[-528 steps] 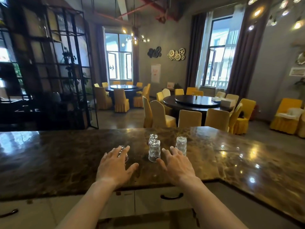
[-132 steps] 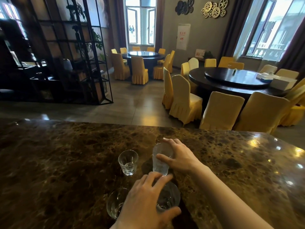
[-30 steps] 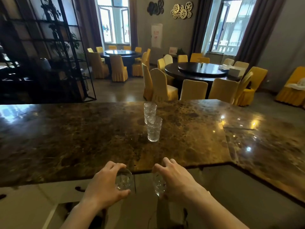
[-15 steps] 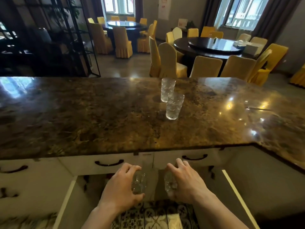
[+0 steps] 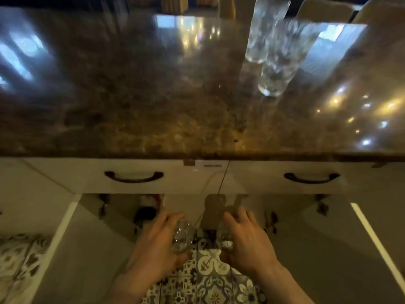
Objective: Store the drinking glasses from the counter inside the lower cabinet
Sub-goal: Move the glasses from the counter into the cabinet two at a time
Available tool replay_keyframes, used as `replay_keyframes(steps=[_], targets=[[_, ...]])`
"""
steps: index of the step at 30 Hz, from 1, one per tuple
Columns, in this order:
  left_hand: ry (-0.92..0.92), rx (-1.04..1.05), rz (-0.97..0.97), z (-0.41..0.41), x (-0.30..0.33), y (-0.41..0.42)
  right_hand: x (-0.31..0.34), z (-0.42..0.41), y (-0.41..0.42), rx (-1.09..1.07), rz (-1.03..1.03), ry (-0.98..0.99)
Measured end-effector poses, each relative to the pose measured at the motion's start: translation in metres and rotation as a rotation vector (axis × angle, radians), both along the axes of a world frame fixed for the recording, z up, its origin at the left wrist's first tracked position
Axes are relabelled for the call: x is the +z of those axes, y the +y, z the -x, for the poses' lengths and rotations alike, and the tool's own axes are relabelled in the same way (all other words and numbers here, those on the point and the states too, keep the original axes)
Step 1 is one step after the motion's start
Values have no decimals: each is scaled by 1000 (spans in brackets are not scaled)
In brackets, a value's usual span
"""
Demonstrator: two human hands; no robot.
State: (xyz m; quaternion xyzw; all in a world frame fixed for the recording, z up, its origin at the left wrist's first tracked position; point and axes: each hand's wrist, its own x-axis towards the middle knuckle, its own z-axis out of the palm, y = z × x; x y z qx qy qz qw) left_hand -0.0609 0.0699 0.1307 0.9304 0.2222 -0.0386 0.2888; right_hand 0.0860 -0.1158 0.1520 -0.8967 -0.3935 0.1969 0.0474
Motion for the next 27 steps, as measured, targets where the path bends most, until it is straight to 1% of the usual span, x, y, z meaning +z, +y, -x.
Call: replay_keyframes(steps=[4, 8, 11, 13, 15, 16, 18, 21, 24, 27], targets=[[-9, 16, -39, -24, -69, 0, -79, -21, 6, -13, 14, 34], [6, 68, -103, -40, -149, 2, -163, -36, 11, -25, 12, 18], [104, 141, -125, -50, -211, 7, -221, -38, 20, -52, 41, 61], [113, 108, -145, -56, -249, 12, -253, -38, 29, -70, 41, 85], [83, 70, -176, -60, -293, 22, -295, -37, 40, -69, 18, 97], [39, 67, -181, -64, -317, 28, -319, -37, 45, -64, -6, 99], [-20, 79, -132, -75, -365, 45, -368, -39, 55, -81, -55, 114], [0, 33, -136, -101, -422, 69, -428, -44, 71, -128, -121, 168], [-66, 45, -146, -128, -472, 94, -476, -57, 91, -109, -192, 107], [-86, 62, -179, -153, -509, 115, -513, -70, 106, -84, -255, 51]])
